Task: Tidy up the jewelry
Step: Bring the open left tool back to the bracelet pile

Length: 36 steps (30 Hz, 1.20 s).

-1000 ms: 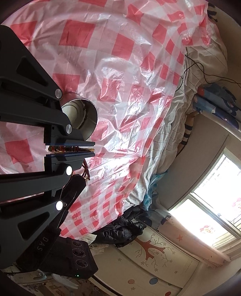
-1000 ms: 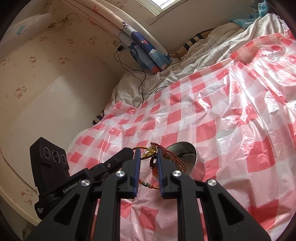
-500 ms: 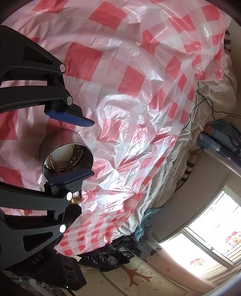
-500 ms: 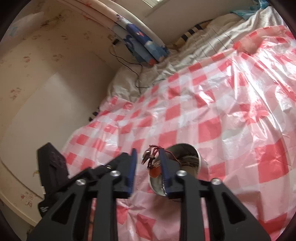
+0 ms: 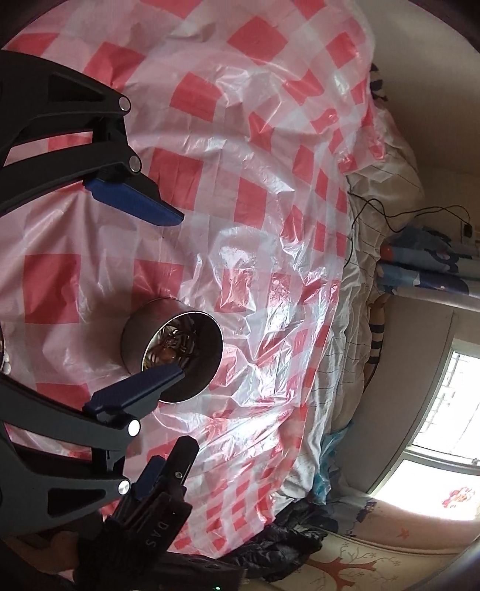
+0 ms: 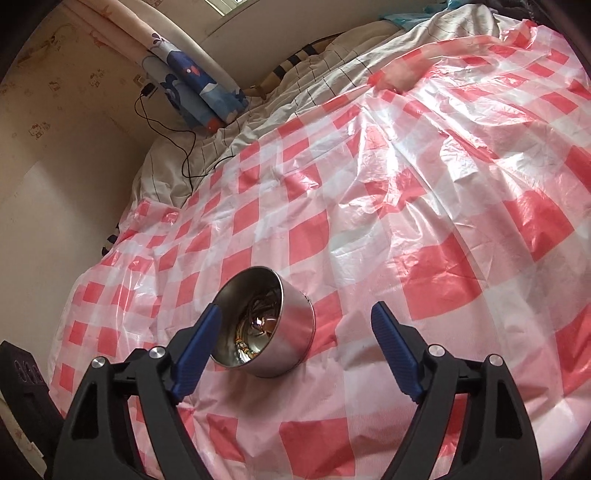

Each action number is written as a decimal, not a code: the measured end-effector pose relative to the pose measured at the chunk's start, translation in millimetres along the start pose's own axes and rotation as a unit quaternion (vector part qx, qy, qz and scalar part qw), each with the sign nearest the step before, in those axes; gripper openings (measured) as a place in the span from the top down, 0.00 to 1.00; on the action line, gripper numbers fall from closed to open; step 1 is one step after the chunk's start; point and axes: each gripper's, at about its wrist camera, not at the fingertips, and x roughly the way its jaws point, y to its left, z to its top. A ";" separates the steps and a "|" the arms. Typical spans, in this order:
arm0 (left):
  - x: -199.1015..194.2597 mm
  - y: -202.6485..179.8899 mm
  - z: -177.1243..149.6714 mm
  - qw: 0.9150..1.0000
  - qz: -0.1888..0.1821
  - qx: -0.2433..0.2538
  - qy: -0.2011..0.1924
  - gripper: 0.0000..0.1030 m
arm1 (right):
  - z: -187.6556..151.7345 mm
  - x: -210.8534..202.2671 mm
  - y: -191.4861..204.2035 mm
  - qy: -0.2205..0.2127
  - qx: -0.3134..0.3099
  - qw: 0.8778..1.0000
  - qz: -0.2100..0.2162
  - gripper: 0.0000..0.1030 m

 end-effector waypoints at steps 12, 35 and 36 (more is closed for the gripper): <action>-62.1 -6.4 -29.2 0.998 0.027 0.044 -0.037 0.15 | -41.1 -33.7 -0.2 0.007 -0.023 0.999 -0.027 0.14; -30.6 1.1 -39.7 0.987 -0.110 0.031 0.109 0.12 | -45.7 -38.0 -5.3 0.035 -0.066 0.996 -0.048 0.12; -24.6 3.1 -45.0 0.983 -0.127 0.019 0.132 0.12 | -45.7 -40.8 -7.4 0.035 -0.066 0.996 -0.048 0.12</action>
